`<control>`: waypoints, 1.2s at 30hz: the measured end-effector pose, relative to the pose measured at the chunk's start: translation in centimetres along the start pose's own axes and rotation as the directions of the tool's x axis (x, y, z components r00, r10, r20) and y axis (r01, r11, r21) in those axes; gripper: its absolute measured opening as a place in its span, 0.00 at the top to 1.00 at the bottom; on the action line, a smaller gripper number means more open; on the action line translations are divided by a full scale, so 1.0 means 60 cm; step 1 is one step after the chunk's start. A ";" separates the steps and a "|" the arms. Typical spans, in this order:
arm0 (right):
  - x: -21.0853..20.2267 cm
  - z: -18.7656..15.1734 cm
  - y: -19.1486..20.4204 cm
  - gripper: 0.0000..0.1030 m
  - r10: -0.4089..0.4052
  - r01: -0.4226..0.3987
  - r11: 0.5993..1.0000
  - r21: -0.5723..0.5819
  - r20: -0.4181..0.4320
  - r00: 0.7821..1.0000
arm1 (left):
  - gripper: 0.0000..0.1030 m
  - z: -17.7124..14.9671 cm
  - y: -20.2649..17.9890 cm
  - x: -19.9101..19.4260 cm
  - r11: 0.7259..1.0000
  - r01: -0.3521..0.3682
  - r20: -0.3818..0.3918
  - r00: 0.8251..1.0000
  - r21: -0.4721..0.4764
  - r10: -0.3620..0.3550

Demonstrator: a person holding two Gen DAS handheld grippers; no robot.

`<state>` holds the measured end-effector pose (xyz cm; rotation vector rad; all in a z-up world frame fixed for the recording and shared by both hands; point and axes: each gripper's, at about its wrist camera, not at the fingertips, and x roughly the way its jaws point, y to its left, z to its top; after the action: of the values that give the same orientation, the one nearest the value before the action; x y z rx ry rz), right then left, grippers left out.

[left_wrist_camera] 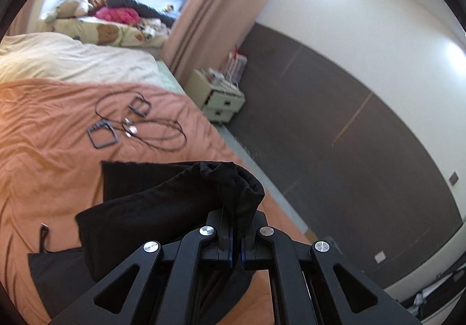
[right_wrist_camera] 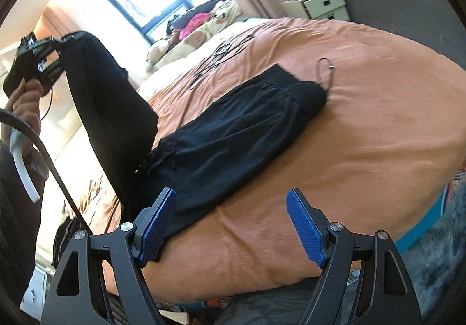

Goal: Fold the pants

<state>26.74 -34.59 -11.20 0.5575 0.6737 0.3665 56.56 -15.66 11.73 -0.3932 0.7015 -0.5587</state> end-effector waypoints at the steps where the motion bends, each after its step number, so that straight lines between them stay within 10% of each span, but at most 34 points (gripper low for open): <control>1: -0.005 -0.003 -0.006 0.25 -0.002 0.002 1.000 0.010 0.004 1.000 | 0.97 -0.008 -0.005 0.013 1.000 0.006 -0.017 1.000 0.005 -0.006; 13: -0.029 -0.029 -0.033 0.25 0.002 -0.001 0.998 0.059 -0.011 1.000 | 0.96 -0.099 -0.049 0.146 0.997 0.083 -0.229 0.970 -0.001 -0.081; 20: -0.023 -0.021 -0.036 0.25 0.008 -0.007 0.998 0.062 -0.019 1.000 | 0.32 -0.143 -0.043 0.140 0.994 0.107 -0.265 0.959 -0.003 -0.104; 36: 0.027 0.013 -0.017 0.25 0.049 -0.046 0.998 0.047 -0.052 0.997 | 0.32 -0.201 0.126 -0.007 0.994 -0.062 -0.161 0.986 -0.096 0.046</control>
<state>28.61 -34.91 -12.10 0.6095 0.7226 0.4127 50.51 -11.30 -0.39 -0.4252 0.8935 -0.5085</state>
